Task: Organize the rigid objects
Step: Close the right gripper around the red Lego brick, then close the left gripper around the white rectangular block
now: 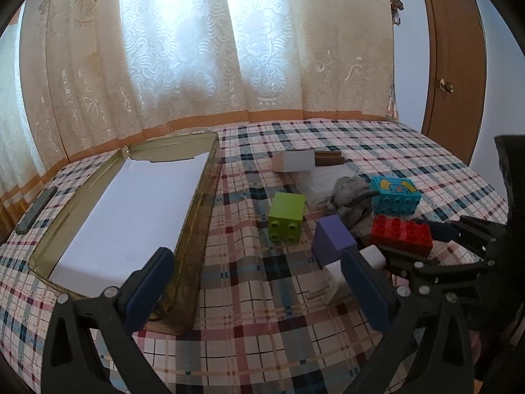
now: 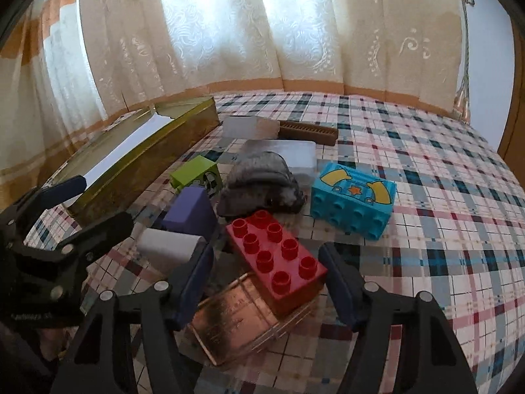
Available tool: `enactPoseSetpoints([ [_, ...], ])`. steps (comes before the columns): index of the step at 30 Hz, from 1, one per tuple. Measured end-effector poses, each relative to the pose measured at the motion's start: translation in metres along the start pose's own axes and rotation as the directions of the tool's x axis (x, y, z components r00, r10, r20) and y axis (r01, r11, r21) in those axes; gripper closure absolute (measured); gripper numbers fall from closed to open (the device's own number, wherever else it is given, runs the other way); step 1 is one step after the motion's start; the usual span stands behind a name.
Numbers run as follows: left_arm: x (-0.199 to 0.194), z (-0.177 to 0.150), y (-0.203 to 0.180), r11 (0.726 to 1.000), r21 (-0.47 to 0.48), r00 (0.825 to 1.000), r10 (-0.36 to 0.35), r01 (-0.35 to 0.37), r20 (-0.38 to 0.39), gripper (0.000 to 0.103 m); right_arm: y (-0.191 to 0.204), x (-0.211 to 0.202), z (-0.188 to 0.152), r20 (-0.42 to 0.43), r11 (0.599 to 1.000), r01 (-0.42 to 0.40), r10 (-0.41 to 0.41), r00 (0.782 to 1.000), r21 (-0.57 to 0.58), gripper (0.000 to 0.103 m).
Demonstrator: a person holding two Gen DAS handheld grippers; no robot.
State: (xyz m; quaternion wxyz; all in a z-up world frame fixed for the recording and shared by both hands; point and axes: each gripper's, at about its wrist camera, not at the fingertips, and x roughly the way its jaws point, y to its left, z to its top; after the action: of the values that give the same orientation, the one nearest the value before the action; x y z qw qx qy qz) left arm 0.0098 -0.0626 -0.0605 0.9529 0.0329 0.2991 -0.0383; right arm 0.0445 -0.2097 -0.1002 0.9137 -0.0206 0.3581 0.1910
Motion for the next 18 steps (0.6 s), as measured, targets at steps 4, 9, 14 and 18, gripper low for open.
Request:
enactPoseSetpoints([
  [4,0.002,-0.001,-0.004,1.000,0.008,1.000,-0.010,0.010,-0.003,0.000,-0.007,0.007,0.002,-0.021,0.999,-0.039,0.040,0.999,0.021,0.054],
  [9,0.002,-0.001,-0.009,1.000,0.023,1.000,-0.017,0.018,-0.009,0.000,0.000,0.001,0.000,0.011,0.999,-0.042,0.042,0.999,-0.017,0.069],
  [14,0.002,0.003,-0.013,0.999,0.026,0.999,-0.043,0.044,-0.014,0.000,-0.006,-0.011,-0.001,0.085,1.000,0.005,-0.007,0.996,0.024,0.069],
  [18,0.006,0.004,-0.021,0.997,0.029,0.997,-0.074,0.075,-0.035,0.000,-0.011,-0.024,-0.003,0.153,0.997,0.042,-0.051,0.987,0.059,0.069],
])
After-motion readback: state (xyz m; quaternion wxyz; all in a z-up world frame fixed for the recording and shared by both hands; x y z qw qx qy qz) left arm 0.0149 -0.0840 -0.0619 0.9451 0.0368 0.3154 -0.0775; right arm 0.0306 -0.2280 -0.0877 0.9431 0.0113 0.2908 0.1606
